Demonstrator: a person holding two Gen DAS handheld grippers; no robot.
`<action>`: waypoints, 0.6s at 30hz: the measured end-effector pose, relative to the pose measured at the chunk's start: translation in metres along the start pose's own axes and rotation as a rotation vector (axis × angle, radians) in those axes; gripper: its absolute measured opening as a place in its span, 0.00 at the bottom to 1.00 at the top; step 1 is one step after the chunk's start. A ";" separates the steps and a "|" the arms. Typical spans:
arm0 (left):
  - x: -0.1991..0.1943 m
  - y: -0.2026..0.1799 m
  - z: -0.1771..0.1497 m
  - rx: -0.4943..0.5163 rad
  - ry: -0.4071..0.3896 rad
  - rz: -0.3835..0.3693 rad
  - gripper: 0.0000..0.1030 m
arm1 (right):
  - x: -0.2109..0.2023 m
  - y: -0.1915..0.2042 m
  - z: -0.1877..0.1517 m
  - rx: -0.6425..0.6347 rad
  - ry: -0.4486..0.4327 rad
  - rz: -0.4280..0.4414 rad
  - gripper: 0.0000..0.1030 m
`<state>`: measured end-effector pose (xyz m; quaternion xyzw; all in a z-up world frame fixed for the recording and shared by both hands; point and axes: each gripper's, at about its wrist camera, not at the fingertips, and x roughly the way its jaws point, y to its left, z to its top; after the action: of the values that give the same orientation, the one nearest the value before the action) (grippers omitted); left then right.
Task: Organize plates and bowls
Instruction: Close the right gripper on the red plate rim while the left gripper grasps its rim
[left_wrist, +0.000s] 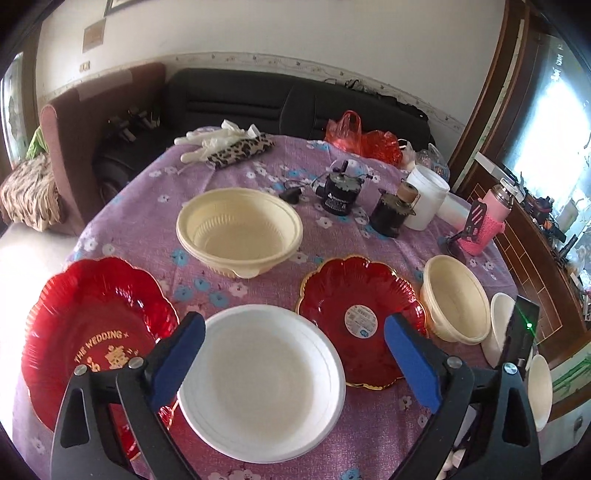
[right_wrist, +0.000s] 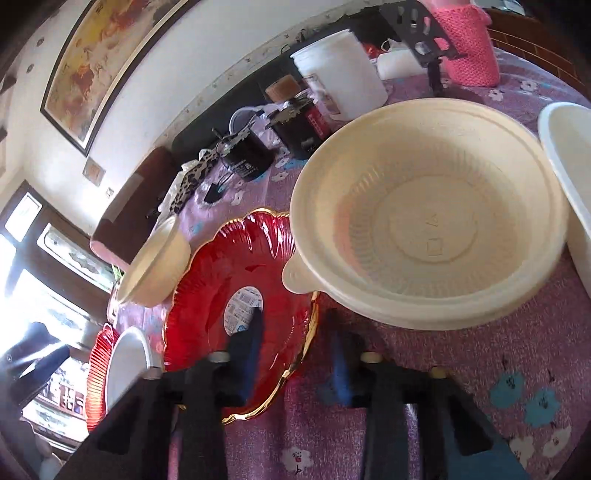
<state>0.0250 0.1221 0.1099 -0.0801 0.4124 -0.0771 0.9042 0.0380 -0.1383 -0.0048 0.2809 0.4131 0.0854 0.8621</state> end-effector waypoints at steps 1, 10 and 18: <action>0.000 0.001 -0.001 -0.008 0.005 -0.004 0.95 | 0.002 0.000 -0.001 0.003 0.006 0.002 0.19; -0.016 0.000 -0.011 -0.035 -0.004 -0.018 0.95 | 0.007 0.004 0.002 -0.003 0.029 -0.018 0.13; -0.026 -0.010 -0.016 0.004 -0.001 -0.045 0.95 | -0.021 0.005 -0.014 -0.041 0.084 -0.134 0.12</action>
<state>-0.0050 0.1165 0.1211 -0.0875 0.4101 -0.0981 0.9025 0.0144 -0.1364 0.0047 0.2311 0.4649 0.0475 0.8533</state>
